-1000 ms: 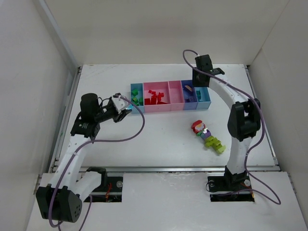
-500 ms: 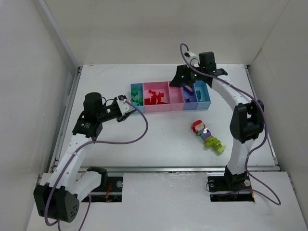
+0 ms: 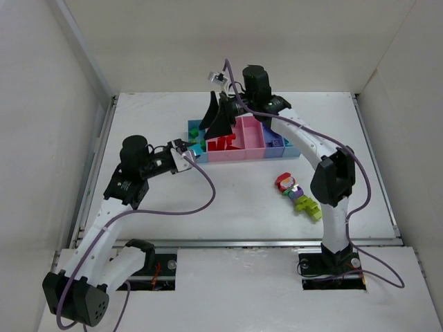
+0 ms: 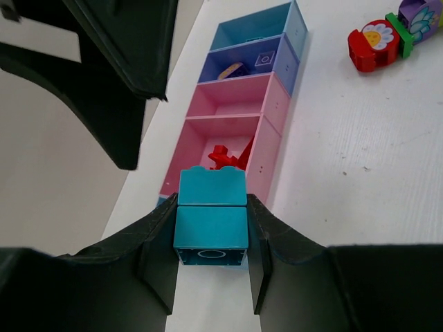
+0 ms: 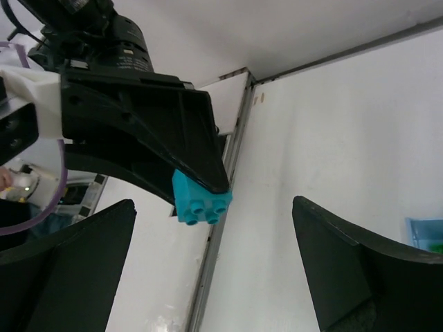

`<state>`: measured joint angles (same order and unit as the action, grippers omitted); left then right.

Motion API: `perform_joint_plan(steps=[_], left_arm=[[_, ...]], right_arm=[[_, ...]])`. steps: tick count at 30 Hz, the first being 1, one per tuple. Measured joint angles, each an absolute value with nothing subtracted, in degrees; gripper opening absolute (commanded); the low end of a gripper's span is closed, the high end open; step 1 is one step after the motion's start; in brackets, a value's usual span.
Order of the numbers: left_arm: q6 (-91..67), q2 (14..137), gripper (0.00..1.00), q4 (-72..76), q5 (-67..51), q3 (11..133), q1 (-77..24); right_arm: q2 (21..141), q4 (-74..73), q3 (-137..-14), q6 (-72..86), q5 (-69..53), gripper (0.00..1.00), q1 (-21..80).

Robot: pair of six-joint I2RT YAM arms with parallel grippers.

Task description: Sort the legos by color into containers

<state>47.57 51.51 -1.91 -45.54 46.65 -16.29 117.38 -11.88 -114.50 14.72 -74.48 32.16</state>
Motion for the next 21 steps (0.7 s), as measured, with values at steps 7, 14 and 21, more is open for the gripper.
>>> perform_joint_plan(steps=[7,14,21], left_arm=[[48.2,50.4,0.0,-0.4,-44.1,46.7,-16.9],[48.6,50.0,0.0,0.8,-43.3,46.6,-17.4],[48.6,49.5,0.0,1.1,-42.0,46.6,-17.9]], right_arm=[[121.4,-12.0,-114.6,16.8,-77.6,1.0,33.1],[122.2,-11.9,-115.5,18.3,-78.7,0.93,36.7],[122.3,-11.9,-116.6,19.5,-79.2,0.37,38.0]])
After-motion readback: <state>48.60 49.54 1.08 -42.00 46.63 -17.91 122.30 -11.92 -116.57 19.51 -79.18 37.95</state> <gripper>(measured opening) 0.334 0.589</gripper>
